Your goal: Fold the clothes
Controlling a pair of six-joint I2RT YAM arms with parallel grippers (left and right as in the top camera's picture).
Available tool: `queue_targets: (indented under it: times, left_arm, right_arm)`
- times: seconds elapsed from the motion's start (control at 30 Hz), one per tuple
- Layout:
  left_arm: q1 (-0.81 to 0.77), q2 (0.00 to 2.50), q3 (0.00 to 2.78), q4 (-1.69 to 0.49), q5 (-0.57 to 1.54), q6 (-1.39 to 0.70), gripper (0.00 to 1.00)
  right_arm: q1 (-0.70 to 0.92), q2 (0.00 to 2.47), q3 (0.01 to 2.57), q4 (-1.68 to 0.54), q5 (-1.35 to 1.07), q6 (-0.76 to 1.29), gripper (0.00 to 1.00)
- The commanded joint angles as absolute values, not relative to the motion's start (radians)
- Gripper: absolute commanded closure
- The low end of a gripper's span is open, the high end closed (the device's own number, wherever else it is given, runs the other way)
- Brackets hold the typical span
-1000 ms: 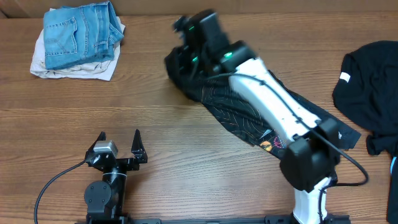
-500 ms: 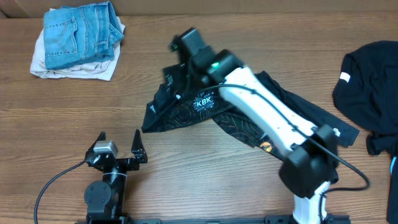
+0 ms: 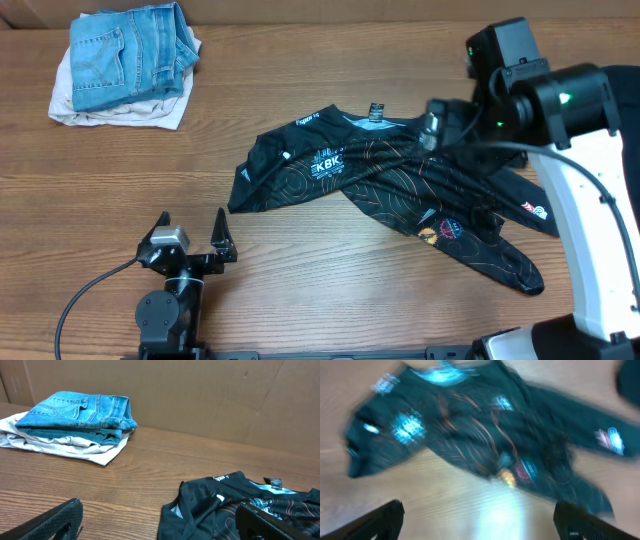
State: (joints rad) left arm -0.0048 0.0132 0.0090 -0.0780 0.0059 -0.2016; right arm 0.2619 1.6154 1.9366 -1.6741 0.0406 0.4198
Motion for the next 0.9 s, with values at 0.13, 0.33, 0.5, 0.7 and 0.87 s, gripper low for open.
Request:
queue_targets:
  times: [0.13, 0.33, 0.5, 0.7, 0.87]
  left_arm:
    - [0.001, 0.005, 0.005, -0.078, -0.004, -0.179, 0.00]
    - [0.001, 0.005, 0.005, -0.078, -0.004, -0.179, 0.00]
    - [0.001, 0.005, 0.005, -0.078, -0.004, -0.179, 0.00]
    - [0.001, 0.005, 0.005, -0.078, -0.004, -0.179, 0.00]
    - [0.001, 0.005, 0.005, -0.078, -0.004, -0.179, 0.00]
  right_arm:
    - [0.257, 1.612, 1.748, -1.643, 0.024, 0.564, 0.00]
    - [0.295, 1.612, 1.477, -1.463, -0.100, 0.603, 0.04]
    - [0.306, 1.612, 1.287, -1.346, -0.111, 0.708, 0.05]
    - [0.306, 1.612, 1.118, -1.195, -0.188, 0.726, 0.12]
    - [0.307, 1.612, 1.026, -1.077, -0.249, 0.727, 0.15]
